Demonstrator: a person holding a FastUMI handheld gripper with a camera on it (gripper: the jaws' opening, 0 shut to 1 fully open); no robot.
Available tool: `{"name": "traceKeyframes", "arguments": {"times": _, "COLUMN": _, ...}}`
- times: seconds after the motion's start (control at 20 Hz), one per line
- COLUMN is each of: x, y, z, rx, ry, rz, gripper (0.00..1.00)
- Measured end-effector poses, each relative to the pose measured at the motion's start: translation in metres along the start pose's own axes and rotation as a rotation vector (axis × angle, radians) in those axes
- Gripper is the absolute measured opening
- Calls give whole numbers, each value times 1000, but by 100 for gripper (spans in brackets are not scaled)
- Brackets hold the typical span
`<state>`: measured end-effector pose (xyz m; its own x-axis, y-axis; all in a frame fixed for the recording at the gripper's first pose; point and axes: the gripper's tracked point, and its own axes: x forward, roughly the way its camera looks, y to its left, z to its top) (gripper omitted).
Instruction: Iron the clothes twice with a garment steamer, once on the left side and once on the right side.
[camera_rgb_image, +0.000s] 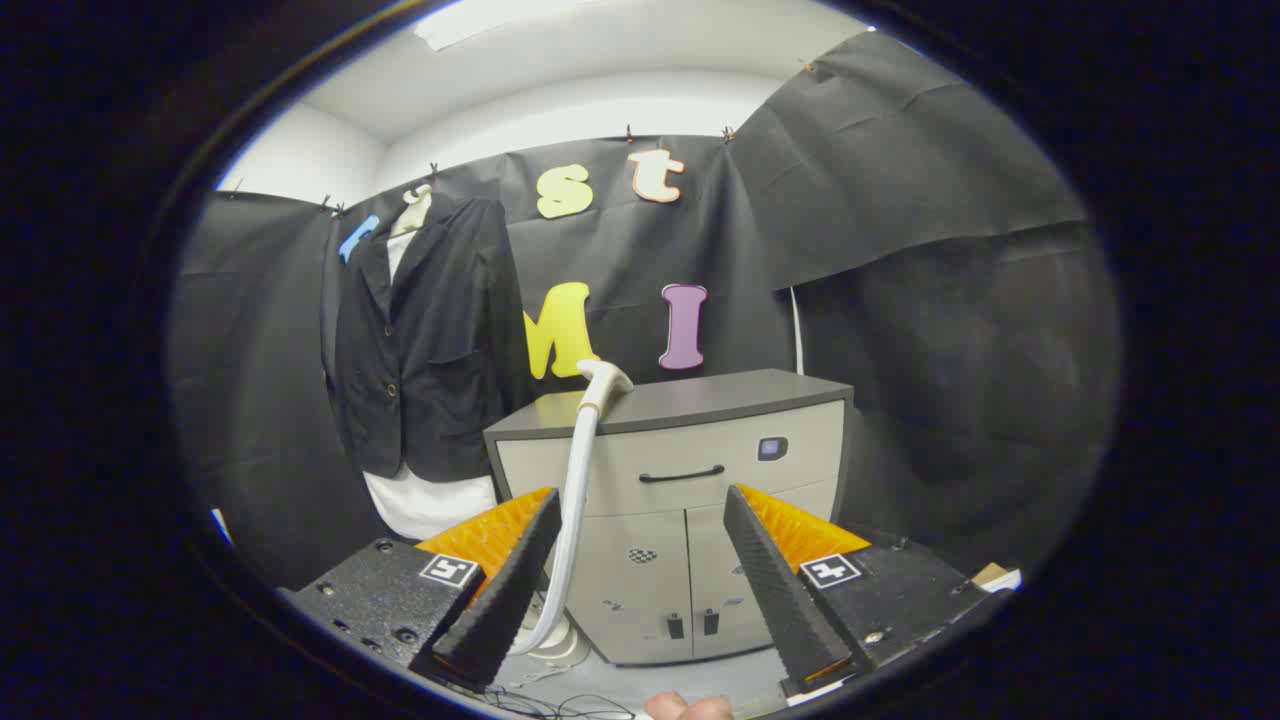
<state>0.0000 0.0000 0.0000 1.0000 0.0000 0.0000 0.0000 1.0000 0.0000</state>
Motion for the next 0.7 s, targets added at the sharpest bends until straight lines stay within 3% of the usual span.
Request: {"name": "traceKeyframes", "arguments": {"times": 0.7, "x": -13, "y": -2, "z": 13, "rx": -23, "ry": -15, "rz": -62, "gripper": 100}}
